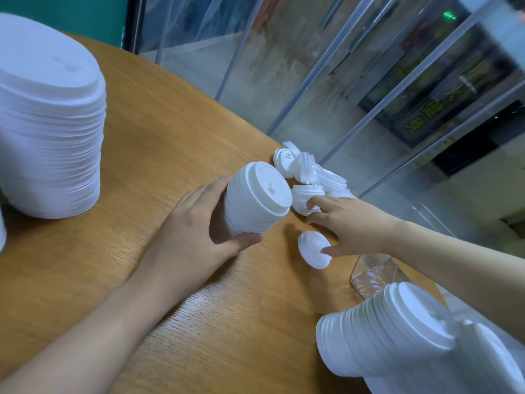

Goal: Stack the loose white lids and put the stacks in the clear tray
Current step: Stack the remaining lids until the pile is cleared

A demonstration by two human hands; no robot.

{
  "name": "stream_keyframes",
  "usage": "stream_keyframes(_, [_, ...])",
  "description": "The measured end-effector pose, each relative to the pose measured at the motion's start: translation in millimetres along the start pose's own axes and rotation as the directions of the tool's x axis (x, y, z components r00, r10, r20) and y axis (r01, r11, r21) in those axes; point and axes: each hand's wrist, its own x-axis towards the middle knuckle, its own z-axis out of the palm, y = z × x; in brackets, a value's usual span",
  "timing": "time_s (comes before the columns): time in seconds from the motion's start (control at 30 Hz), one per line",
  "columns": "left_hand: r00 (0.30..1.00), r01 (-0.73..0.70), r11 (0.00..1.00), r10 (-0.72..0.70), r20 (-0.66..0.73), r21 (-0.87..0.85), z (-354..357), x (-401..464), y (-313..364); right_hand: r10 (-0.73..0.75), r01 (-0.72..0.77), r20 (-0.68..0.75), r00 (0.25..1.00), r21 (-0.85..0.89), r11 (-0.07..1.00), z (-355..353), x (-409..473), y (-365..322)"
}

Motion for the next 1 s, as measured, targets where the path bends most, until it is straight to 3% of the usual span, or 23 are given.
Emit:
stream_keyframes(0.27, [1.0,-0.013,1.0,0.013,0.018,0.0,-2.6,-3.1,2.0,-0.026,0.021,0.111,0.993,0.041,0.999,10.2,1.9,3.0])
stream_keyframes(0.53, [1.0,-0.004,1.0,0.003,0.018,0.014,-3.1,-1.5,0.0,0.023,-0.054,0.12,0.993,0.259,0.964,28.3,8.5,2.2])
stream_keyframes(0.77, [1.0,0.006,1.0,-0.006,0.031,0.014,-3.7,-2.0,2.7,0.124,-0.06,-0.083,0.989,0.54,0.84,2.9,-7.7,6.8])
stream_keyframes(0.9, [1.0,-0.003,1.0,0.002,0.025,0.009,-3.0,-2.1,4.2,0.193,0.055,-0.297,0.935,0.66,0.749,-52.1,-30.9,3.8])
stream_keyframes(1.0, [1.0,-0.015,0.999,0.014,0.025,0.037,-1.1,-3.6,4.4,0.166,0.151,-0.389,0.906,0.664,0.733,-97.4,-45.1,-6.1])
